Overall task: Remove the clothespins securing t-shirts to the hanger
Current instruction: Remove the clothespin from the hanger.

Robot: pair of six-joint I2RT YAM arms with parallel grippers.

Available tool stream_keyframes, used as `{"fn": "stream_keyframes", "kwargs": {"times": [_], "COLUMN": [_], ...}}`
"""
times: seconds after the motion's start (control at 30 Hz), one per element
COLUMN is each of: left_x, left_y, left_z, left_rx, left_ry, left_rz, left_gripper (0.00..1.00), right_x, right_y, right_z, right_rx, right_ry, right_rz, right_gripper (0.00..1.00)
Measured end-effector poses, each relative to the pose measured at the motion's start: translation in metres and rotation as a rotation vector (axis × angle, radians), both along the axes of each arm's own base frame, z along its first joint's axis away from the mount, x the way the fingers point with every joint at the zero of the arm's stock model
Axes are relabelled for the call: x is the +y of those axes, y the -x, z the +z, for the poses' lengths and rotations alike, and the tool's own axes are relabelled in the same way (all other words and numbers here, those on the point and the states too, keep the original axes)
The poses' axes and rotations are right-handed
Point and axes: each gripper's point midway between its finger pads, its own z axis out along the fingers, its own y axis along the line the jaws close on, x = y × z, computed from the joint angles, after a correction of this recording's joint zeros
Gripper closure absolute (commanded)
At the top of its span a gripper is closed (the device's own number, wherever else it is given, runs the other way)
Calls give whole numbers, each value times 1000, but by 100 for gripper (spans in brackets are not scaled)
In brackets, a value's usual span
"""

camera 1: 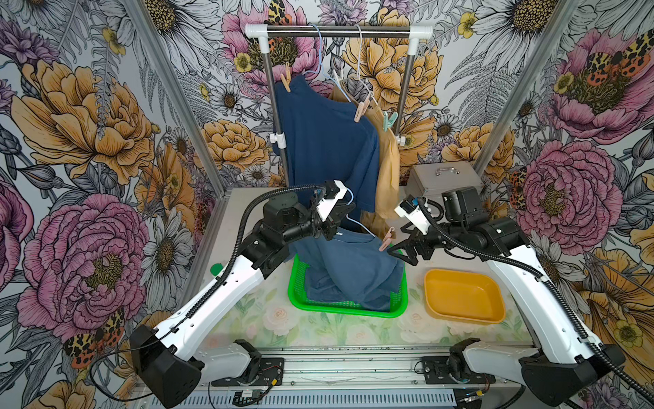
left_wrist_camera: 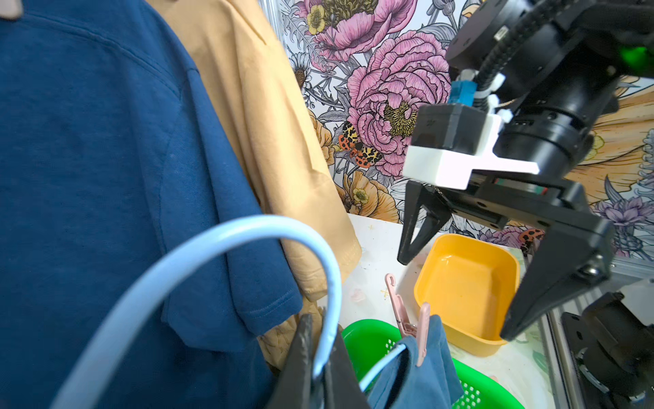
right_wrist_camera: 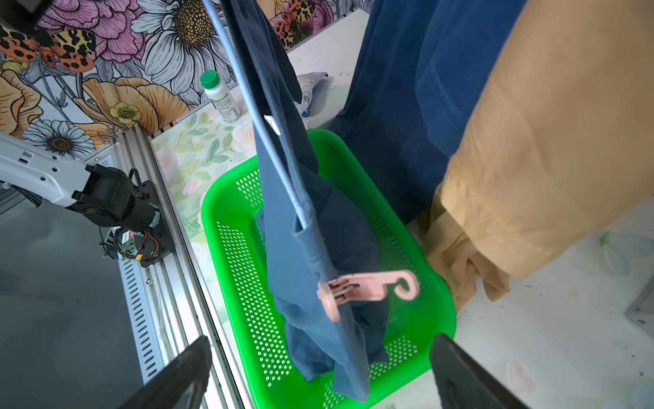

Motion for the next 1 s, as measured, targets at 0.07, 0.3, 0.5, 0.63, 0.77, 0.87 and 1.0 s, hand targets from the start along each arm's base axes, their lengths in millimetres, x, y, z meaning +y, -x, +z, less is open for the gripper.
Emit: {"fn": "stream_keyframes", "kwargs": {"times": [0.07, 0.3, 0.5, 0.63, 0.77, 0.87, 1.0], "left_x": [0, 4, 4, 3, 2, 2, 1], "left_y": [4, 14, 16, 17, 17, 17, 18], "left_z": [0, 9, 13, 14, 14, 14, 13], "left_rx": [-8, -47, -58, -60, -61, -61, -60], "left_ry": [7, 37, 45, 47, 47, 47, 47], "left_rz": [-11, -35, -39, -42, -44, -44, -46], "left_gripper": [100, 100, 100, 100, 100, 100, 100], "right_x": [1, 8, 17, 19, 19, 18, 18], "right_y": [-3, -18, -20, -17, -13, -12, -11], "right_z": [-4, -18, -16, -16, -17, -18, -19], "right_rx": [3, 20, 15, 15, 32, 38, 39], "right_ry": [13, 43, 40, 43, 44, 48, 49], "right_rz": [13, 57, 97, 113, 118, 119, 122], "right_gripper": [4, 6, 17, 29, 34, 42, 51]}}
